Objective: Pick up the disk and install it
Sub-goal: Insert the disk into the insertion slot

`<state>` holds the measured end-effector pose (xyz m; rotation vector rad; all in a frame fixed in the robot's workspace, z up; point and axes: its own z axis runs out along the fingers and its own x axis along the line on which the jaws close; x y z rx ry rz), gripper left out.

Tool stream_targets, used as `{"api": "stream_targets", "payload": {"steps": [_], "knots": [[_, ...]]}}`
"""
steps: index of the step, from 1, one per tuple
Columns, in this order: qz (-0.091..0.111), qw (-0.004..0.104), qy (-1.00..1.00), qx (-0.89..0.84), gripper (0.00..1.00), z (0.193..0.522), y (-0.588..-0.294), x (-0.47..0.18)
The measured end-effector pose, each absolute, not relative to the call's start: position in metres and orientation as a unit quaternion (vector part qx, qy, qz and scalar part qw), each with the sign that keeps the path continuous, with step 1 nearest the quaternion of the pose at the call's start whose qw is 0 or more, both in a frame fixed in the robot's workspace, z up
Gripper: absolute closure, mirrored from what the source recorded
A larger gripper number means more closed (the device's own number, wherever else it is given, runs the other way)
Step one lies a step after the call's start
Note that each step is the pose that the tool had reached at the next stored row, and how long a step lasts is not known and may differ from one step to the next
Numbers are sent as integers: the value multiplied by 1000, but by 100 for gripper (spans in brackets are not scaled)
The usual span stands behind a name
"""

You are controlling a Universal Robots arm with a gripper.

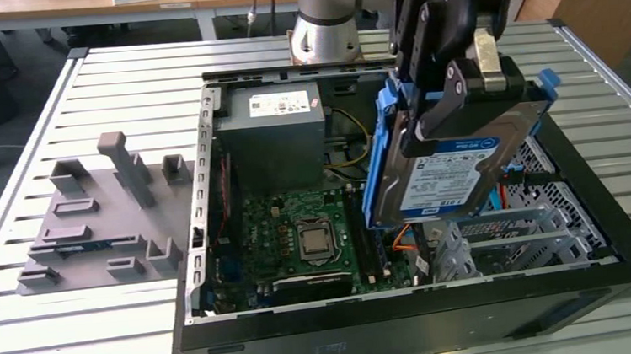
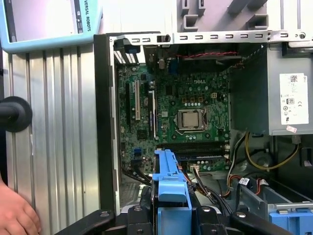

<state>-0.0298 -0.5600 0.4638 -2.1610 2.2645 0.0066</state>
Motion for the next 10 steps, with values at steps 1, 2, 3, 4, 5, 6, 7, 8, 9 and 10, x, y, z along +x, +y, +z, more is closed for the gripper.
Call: {"api": "stream_targets", "payload": {"steps": [1, 2, 3, 4, 5, 6, 7, 8, 9, 10], "knots": [[2, 6, 723, -690, 64, 463, -560, -29], [2, 6, 724, -690, 64, 463, -560, -27], [2, 6, 724, -690, 64, 462, -561, -26], [2, 6, 724, -690, 64, 461, -561, -25], [2, 6, 724, -690, 64, 461, -561, -23], [2, 6, 724, -690, 64, 460, -562, -22], [2, 6, 724, -690, 64, 459, -562, -21], [2, 6, 724, -690, 64, 459, -562, -19], [2, 6, 724, -690, 64, 458, -562, -17], [2, 6, 724, -690, 64, 458, -562, -15]]}}
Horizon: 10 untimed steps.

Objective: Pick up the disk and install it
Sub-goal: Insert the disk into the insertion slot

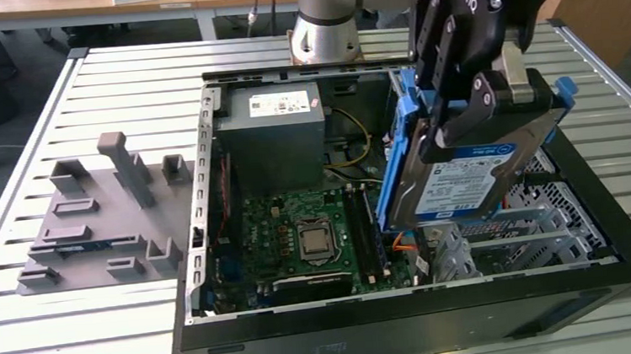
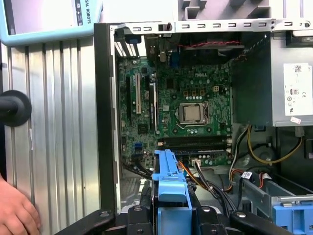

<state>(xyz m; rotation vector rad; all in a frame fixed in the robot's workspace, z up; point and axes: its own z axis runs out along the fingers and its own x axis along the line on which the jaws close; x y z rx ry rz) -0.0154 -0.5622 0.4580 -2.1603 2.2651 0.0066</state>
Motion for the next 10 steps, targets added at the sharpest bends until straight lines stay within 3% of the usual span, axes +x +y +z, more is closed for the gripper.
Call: {"api": "stream_targets", "payload": {"steps": [10], "knots": [[2, 6, 724, -690, 64, 455, -562, 1]]}}
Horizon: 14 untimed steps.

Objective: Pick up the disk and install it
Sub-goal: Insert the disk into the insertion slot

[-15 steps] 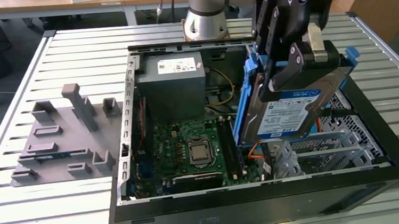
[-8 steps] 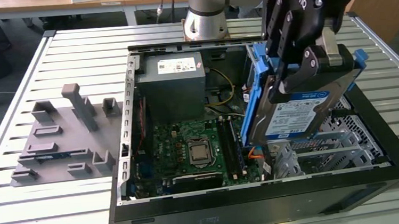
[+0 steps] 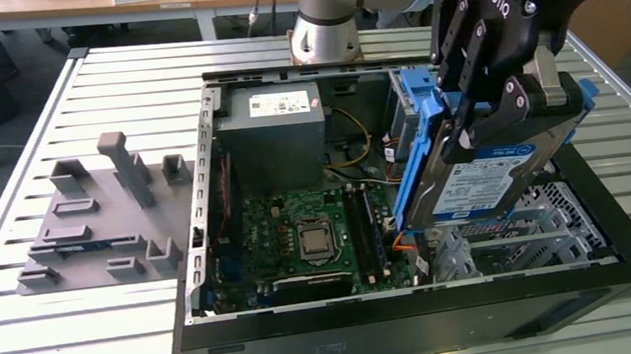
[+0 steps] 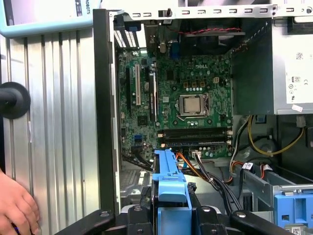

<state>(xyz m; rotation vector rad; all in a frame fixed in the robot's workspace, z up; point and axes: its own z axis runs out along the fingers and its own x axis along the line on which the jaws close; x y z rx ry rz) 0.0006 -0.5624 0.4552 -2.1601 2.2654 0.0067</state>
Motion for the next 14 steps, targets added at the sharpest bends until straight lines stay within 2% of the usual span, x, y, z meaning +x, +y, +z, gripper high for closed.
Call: {"api": "stream_targets", "payload": {"steps": [14], "knots": [[1, 5, 724, -690, 64, 455, -566, 2]]}}
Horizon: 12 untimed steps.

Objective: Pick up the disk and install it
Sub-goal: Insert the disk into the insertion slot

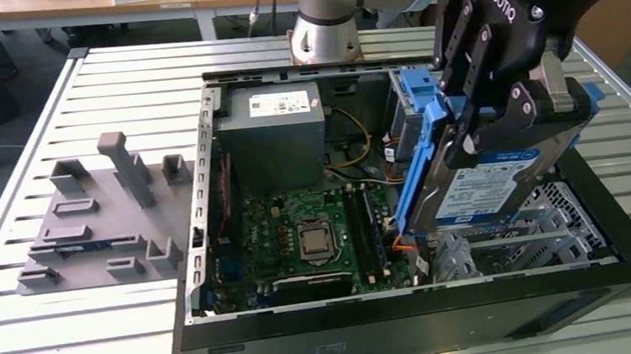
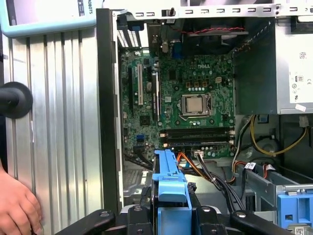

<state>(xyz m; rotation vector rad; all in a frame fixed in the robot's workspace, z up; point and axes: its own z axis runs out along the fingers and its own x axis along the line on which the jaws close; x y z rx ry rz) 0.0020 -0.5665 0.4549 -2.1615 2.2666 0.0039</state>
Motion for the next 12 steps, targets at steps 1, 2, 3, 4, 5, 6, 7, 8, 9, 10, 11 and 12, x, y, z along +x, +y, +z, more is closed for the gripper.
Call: {"api": "stream_targets", "payload": {"steps": [1, 2, 3, 4, 5, 6, 7, 8, 9, 10, 11, 12], "knots": [[1, 5, 724, -690, 64, 455, -567, 4], [1, 5, 724, -690, 64, 455, -567, 6], [1, 5, 724, -690, 64, 455, -567, 8], [1, 4, 724, -690, 64, 455, -567, 11], [2, 4, 724, -690, 64, 455, -567, 13], [2, 4, 724, -690, 64, 455, -567, 15], [2, 4, 724, -690, 64, 454, -567, 17], [2, 4, 724, -690, 64, 454, -567, 20], [2, 4, 724, -690, 64, 454, -567, 22], [2, 4, 724, -690, 64, 454, -567, 24], [2, 4, 724, -690, 64, 454, -567, 26], [2, 4, 724, -690, 64, 454, -567, 28]]}}
